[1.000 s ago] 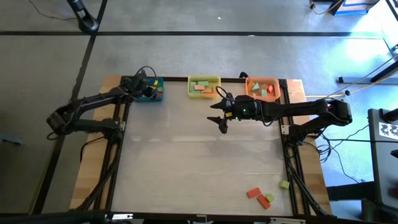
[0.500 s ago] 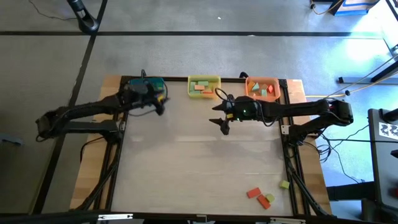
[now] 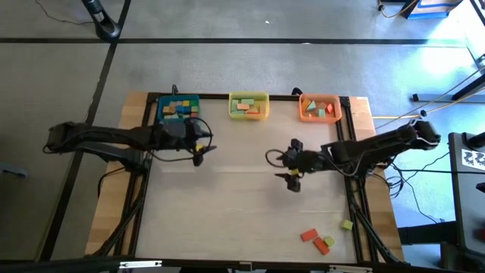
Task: Sort blocks by size
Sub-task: Put the light green square block into the blue bin
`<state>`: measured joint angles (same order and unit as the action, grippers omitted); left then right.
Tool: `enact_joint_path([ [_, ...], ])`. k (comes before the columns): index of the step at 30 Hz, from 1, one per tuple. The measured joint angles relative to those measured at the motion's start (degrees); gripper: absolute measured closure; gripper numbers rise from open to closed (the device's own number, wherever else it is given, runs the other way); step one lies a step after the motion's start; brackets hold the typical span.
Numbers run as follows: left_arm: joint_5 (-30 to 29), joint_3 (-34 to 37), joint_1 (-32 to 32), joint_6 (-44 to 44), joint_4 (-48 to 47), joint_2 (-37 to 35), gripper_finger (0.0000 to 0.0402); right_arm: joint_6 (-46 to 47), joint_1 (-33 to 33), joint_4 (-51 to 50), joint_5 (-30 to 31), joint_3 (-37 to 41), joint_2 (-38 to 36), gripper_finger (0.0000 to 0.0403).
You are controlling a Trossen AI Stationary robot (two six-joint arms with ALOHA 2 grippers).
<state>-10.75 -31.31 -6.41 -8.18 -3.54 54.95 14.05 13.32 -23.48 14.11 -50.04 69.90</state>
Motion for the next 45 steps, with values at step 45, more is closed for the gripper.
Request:
enact_joint_path([
  [45,-11.0,0.0,28.5,-10.1,11.5,12.3,0.0166,90.3,47.6,-15.2,-6.7,-0.1,5.0,0.0116],
])
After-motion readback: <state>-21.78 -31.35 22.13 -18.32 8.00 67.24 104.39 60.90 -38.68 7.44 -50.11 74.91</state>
